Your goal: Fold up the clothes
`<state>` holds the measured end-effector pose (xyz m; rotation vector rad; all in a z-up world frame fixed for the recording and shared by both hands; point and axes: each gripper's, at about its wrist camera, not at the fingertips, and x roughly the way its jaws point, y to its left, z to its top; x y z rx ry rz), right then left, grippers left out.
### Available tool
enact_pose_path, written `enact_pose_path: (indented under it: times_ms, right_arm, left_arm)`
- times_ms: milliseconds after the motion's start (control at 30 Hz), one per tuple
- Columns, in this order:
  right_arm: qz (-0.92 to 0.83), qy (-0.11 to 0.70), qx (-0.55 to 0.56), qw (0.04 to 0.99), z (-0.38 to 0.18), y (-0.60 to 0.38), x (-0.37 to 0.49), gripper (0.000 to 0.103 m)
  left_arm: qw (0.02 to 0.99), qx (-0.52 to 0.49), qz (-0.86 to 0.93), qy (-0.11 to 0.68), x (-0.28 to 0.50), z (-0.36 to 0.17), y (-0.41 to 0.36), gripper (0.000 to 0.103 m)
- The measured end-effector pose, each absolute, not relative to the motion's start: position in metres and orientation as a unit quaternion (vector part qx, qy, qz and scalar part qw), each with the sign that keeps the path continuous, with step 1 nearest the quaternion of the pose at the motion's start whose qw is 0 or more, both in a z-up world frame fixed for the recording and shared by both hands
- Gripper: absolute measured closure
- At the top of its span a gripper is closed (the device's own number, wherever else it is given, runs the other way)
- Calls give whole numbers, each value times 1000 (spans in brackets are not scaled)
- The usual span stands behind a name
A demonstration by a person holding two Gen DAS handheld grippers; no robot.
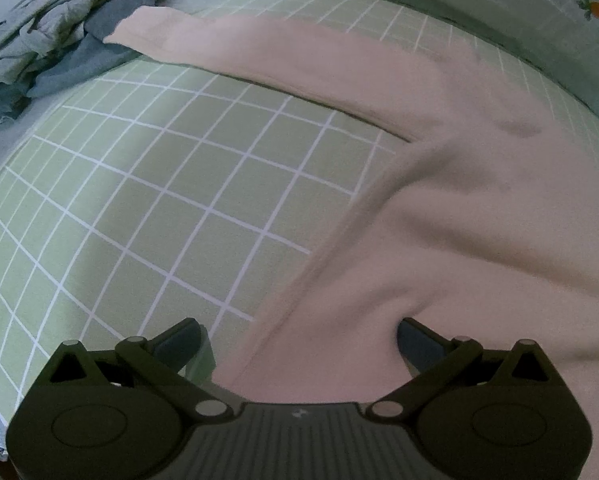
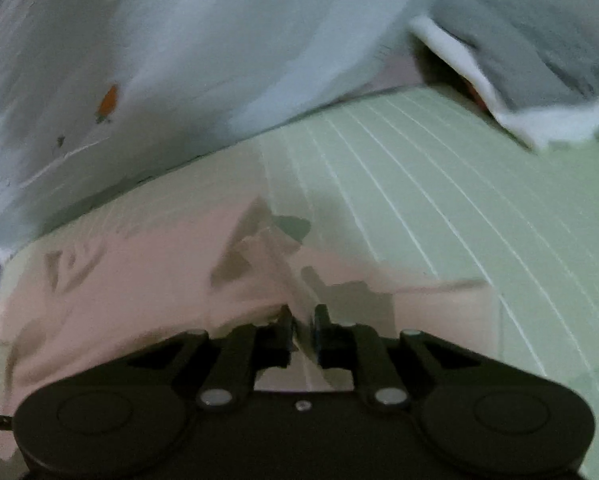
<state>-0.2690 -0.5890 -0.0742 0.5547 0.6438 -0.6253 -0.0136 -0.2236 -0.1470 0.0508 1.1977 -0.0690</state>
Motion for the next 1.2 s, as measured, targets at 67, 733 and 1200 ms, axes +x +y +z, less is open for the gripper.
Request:
enact_pose_path:
  times_ms: [67, 733, 1200]
  right_arm:
    - [-296, 317, 270, 860, -81, -586, -271, 75]
    - [-545, 279, 244, 752, -84, -656, -357, 99]
    - [-666, 293, 235, 644, -95, -658, -401, 34]
  left_arm:
    - [826, 24, -32, 563, -14, -147, -224, 0]
    - [829, 23, -32, 558, -15, -148, -223, 0]
    - [824, 23, -31, 566, -13, -150, -224, 0]
